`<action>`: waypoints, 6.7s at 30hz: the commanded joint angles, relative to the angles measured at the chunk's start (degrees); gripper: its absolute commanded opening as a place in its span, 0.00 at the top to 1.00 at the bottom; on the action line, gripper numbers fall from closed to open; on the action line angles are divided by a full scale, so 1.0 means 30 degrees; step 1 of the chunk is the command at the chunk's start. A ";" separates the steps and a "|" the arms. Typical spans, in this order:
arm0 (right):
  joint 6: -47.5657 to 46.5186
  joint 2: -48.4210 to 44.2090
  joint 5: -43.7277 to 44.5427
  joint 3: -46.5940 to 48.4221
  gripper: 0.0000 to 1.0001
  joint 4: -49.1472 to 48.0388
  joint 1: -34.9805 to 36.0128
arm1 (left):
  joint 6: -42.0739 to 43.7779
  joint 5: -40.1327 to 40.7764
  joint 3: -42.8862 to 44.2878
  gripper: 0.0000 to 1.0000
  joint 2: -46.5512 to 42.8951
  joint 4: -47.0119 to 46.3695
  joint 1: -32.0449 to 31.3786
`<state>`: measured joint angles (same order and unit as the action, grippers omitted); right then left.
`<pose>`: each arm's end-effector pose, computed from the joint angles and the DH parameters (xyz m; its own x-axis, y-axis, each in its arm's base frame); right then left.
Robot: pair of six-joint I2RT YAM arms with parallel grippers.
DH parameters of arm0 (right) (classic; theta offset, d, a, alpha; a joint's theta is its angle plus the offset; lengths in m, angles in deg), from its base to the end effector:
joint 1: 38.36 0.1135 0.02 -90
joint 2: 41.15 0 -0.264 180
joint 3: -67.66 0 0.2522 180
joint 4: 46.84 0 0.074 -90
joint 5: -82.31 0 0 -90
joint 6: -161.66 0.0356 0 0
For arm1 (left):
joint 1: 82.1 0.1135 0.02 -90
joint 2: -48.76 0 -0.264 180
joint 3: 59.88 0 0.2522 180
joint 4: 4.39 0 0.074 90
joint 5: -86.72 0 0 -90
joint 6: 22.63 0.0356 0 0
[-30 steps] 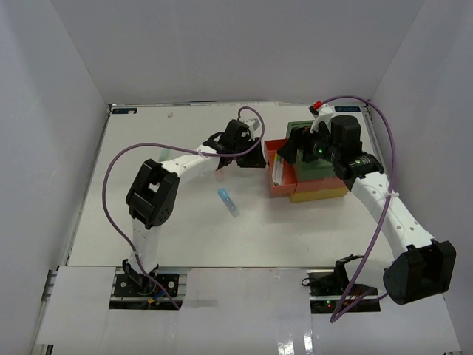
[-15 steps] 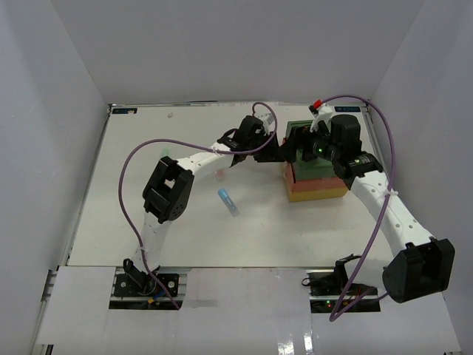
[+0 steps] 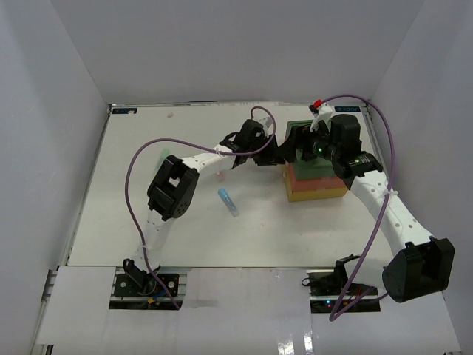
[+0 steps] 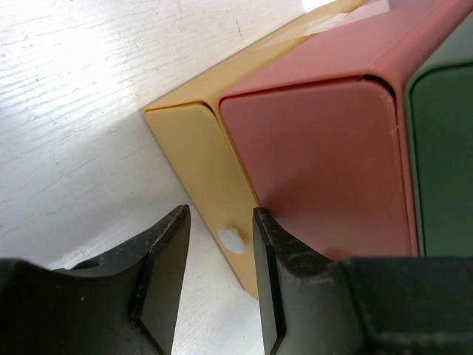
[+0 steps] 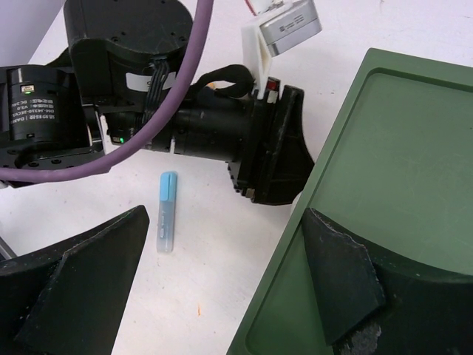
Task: Sort the stationery into containers
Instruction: Close the drawer in the storage box, then open the drawer in the storage box.
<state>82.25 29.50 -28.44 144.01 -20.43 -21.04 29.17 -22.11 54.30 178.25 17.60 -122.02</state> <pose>0.2672 0.0965 0.3497 -0.4412 0.0424 -0.8964 -0.5226 0.7999 0.2951 0.3890 -0.3405 0.1854 -0.8626 -0.0414 -0.5042 0.3446 0.6815 -0.6456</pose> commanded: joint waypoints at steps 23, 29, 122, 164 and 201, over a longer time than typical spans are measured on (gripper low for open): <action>-0.1215 -0.2368 0.3458 0.0790 0.10 0.1264 0.0086 | -0.2413 -0.3740 -0.7634 0.28 -0.4141 -0.5435 0.1120; -0.1421 -0.2837 0.4397 0.0261 0.10 0.1849 0.0086 | -0.4405 -0.4739 -0.7840 0.32 -0.3029 -0.8513 0.1061; -0.1010 -0.3541 0.3373 -0.2142 0.10 0.1263 0.0056 | -0.8743 -0.5735 -0.6638 0.55 0.2686 -2.0614 0.0416; -0.0835 -0.3512 0.3401 -0.2376 0.10 0.1029 0.0056 | -0.8978 -0.5530 -0.8247 0.87 0.1752 -2.0848 0.1119; -0.1098 -0.3921 0.4075 -0.2171 0.10 0.1147 0.0085 | -0.0606 0.0131 -1.1679 0.24 -0.9871 -0.1304 0.4810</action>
<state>79.05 19.43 -17.29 137.78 -17.33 -20.97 18.59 -35.40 14.98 159.89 -6.02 -108.27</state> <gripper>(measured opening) 0.903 0.720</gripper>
